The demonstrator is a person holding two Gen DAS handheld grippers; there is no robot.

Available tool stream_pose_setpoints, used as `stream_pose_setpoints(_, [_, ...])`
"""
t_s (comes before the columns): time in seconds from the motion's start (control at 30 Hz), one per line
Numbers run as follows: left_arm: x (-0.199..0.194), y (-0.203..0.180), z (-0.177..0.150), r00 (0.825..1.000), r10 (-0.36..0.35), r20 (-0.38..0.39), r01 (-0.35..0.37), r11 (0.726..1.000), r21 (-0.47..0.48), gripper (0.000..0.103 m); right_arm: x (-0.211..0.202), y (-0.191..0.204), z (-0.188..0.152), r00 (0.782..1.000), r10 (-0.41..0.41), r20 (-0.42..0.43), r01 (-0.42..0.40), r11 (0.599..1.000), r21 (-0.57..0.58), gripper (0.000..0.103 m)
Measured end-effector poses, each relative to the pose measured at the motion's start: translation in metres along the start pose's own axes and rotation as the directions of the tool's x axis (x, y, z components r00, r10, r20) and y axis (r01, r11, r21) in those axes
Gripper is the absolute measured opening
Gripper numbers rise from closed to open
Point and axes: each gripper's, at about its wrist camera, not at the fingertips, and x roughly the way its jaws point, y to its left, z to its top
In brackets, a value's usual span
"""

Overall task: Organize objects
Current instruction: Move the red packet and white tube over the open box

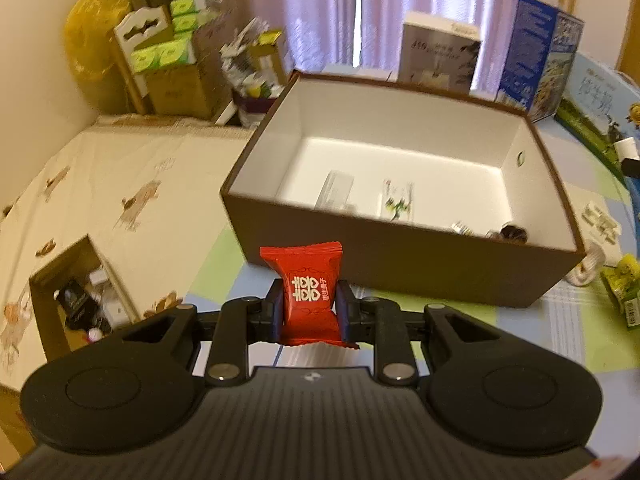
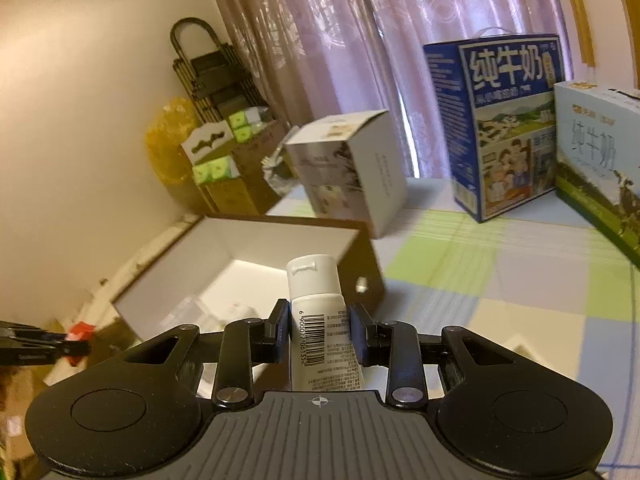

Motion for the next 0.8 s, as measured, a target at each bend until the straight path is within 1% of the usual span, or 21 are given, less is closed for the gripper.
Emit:
stream_pose_setpoints(0.2, [-0.004,-0.004,0.025,0.998,-0.048,0.046,0.046,0.998,0.053,0.021,0.01,0.032,0.011,1.0,0.027,0.016,-0.027,1.0,0.002,0.029])
stream_pose_setpoints(0.4, [0.006,-0.011,0.058,0.993,-0.094,0.075,0.086,0.991,0.101,0.021,0.037,0.061,0.022,0.999,0.038,0.029,-0.038,0.999,-0.003,0.029])
stream_pose_setpoints(0.47, [0.011,-0.014,0.066,0.99,-0.116,0.078,0.107,0.988,0.111,0.021,0.048,0.067,0.026,0.999,0.045,0.028,-0.046,0.999,0.002,0.029])
stream_pose_setpoints(0.6, [0.027,-0.026,0.085,0.984,-0.159,0.076,0.148,0.979,0.14,0.021,0.073,0.076,0.033,0.999,0.035,0.019,-0.035,0.999,-0.002,0.029])
stream_pose_setpoints(0.8, [0.058,-0.044,0.108,0.977,-0.208,0.054,0.195,0.964,0.18,0.021,0.108,0.078,0.038,1.0,-0.009,-0.021,0.009,1.0,-0.004,0.029])
